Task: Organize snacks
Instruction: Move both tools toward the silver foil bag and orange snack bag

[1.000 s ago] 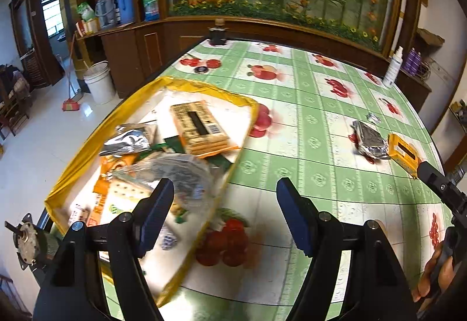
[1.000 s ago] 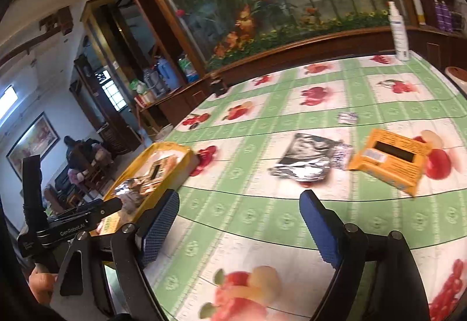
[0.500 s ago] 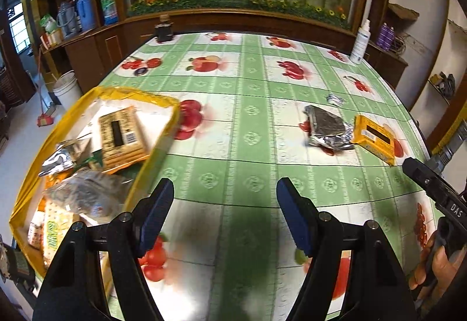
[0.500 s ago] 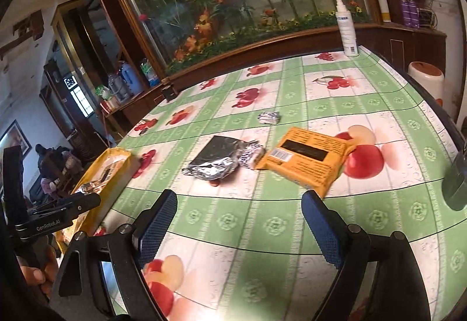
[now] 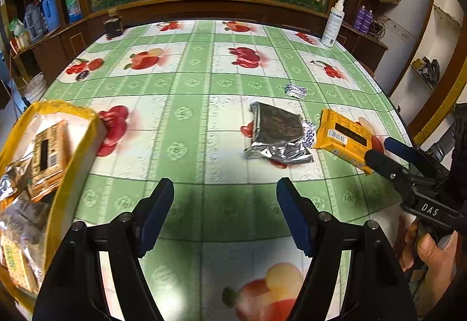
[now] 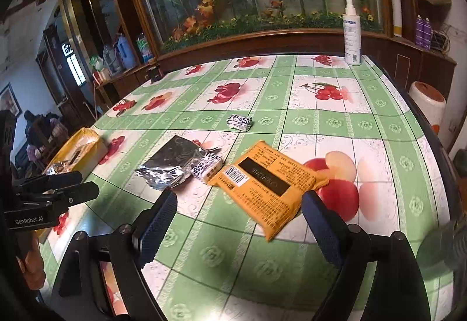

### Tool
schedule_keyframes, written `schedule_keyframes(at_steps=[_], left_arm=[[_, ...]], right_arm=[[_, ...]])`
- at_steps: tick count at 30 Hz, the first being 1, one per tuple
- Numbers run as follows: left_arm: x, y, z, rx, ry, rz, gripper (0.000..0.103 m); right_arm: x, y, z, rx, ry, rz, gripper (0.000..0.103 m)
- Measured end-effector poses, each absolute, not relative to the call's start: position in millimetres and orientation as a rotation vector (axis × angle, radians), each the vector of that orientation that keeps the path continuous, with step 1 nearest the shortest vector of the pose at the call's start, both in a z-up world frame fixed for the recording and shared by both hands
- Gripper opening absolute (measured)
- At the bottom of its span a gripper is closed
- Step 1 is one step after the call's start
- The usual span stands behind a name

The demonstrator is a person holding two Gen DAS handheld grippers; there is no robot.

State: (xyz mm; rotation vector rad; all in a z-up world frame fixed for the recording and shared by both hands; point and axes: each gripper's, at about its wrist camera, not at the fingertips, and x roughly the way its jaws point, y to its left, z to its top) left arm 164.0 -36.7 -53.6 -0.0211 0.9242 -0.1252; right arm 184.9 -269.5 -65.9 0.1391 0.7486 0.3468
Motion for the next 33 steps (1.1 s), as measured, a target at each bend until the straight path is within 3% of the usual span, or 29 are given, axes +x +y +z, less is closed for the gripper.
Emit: schedule_keyframes(at_steps=[33], left_arm=[[246, -93, -95, 0.022, 1.019, -0.218, 0.072]], right_arm=[[235, -264, -86, -0.059, 0.825, 0.432, 0.091]])
